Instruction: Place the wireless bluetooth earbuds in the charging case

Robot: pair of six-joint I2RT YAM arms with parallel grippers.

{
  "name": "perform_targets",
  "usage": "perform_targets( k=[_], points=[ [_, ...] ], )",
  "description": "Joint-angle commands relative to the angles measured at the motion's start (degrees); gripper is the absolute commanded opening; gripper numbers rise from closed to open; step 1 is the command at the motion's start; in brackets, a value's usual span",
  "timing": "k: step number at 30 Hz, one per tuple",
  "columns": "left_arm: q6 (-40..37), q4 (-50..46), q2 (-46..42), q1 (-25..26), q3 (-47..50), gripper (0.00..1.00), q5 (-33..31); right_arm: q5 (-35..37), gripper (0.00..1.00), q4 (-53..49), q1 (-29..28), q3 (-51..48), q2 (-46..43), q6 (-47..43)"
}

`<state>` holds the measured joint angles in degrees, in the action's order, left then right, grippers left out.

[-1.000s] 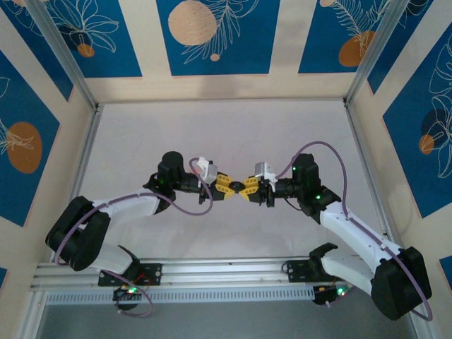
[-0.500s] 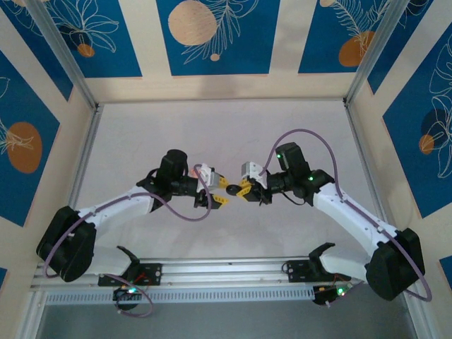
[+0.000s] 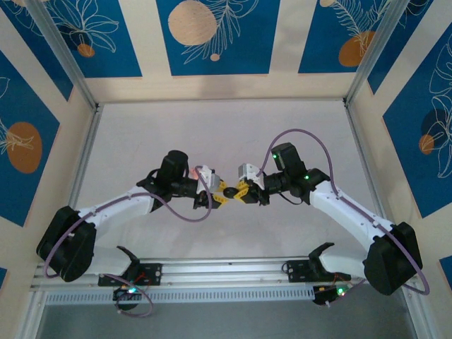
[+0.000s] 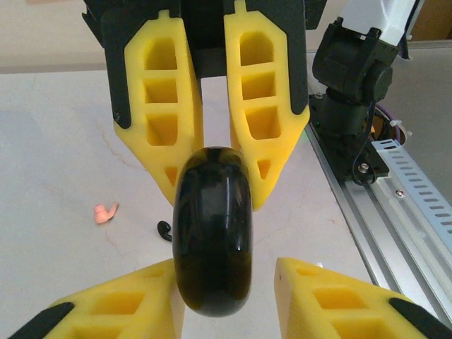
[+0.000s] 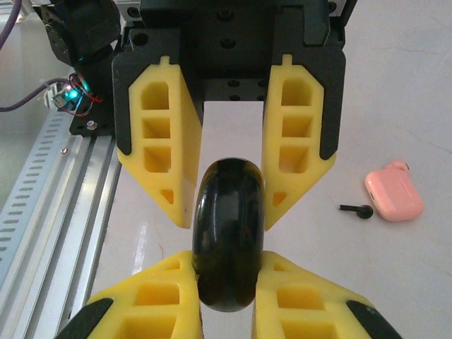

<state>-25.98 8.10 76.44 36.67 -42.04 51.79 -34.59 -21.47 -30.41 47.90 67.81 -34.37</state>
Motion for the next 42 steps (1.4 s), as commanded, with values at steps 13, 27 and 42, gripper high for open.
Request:
perform_targets(
  k=[13, 27, 42],
  points=[
    [1.40, 3.50, -0.33, 0.49, -0.23, 0.31, 0.90, -2.68, 0.14, 1.35, -0.48, 0.54, 0.82, 1.15],
    [0.85, 2.54, -0.42, 0.46, -0.31, 0.20, 0.77, -0.32, 0.42, 7.30, -0.35, -1.08, -0.37, 5.79],
    [0.40, 1.82, -0.51, 0.47, 0.02, 0.19, 0.40, 2.51, 0.43, 11.42, 3.99, -2.30, -3.37, 9.11]
  ],
)
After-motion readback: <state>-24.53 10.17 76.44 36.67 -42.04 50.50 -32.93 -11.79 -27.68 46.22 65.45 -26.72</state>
